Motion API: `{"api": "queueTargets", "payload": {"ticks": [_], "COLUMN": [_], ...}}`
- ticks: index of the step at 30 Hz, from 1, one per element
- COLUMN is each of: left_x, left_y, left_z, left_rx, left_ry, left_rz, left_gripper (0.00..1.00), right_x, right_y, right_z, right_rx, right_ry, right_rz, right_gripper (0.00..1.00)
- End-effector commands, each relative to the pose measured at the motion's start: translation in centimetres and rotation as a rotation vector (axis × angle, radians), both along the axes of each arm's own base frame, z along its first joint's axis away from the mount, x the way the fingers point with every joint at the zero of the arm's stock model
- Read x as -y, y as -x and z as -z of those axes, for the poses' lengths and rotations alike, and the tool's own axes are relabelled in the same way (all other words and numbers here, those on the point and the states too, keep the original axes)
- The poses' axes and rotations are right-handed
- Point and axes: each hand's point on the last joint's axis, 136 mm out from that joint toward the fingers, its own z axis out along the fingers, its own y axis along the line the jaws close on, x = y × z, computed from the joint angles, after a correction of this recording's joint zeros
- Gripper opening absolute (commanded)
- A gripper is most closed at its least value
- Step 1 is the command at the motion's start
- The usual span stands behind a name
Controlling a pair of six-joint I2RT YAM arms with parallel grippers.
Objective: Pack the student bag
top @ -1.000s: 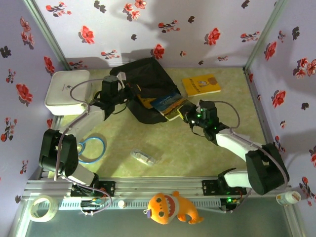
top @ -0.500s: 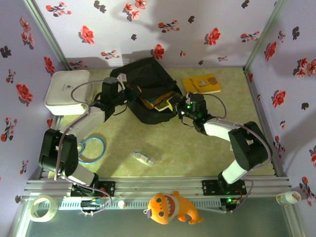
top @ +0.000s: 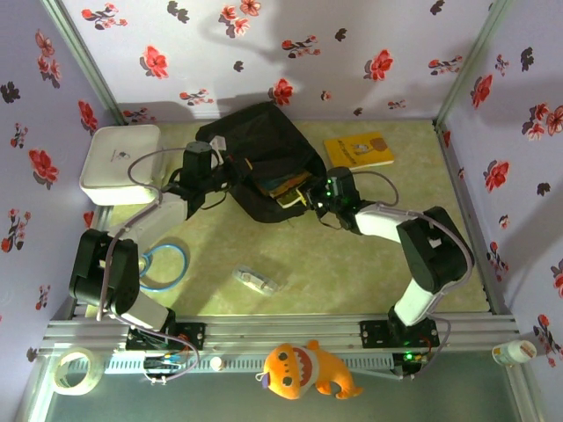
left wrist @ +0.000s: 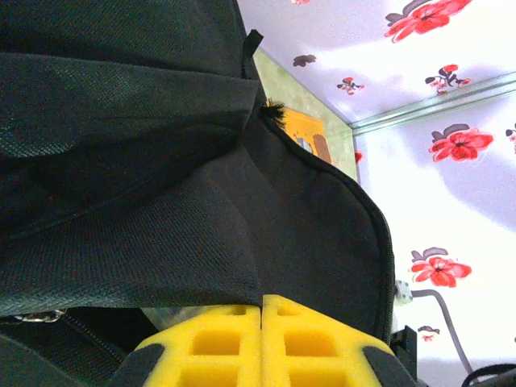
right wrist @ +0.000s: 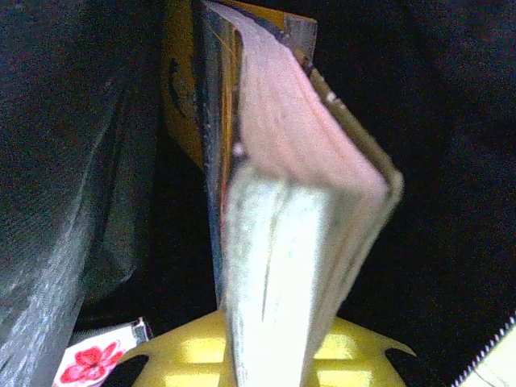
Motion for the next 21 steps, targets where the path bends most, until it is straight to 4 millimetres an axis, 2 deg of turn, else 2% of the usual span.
{"api": "queueTargets", "payload": {"ticks": [1,7,10,16,21], "left_x": [0.8,0.7,0.7,1.0,1.1], "left_y": [0.7,0.7,0.5,0.1,-0.3], "left_z": [-2.3,-2.7,-3.0,-3.1,-3.0], "left_rx": [0.052,0.055,0.053,0.032,-0.037], "left_ry": [0.044,0.063,0.078,0.117,0.14], "left_rz": [0.038,0.028,0.018,0.002,-0.022], "left_gripper": [0.0,0.0,0.0,0.0,0.0], "right_x": [-0.1,-2.7,-3.6,-4.5,-4.8], "right_y": [-0.7,-2.8,-3.5,-5.4,-7.0], "right_z": [0.8,-2.8,-3.4,-1.4,-1.3], "right_rx": [-0.011,0.082,0.093,0.063,0.095], "right_ry": [0.054,-0.048,-0.042,-0.02,0.025], "right_rz": [-0.001,-0.057,-0.064,-0.026,0.007], "right_gripper": [0.09,0.11,0.12,0.14,0.16]}}
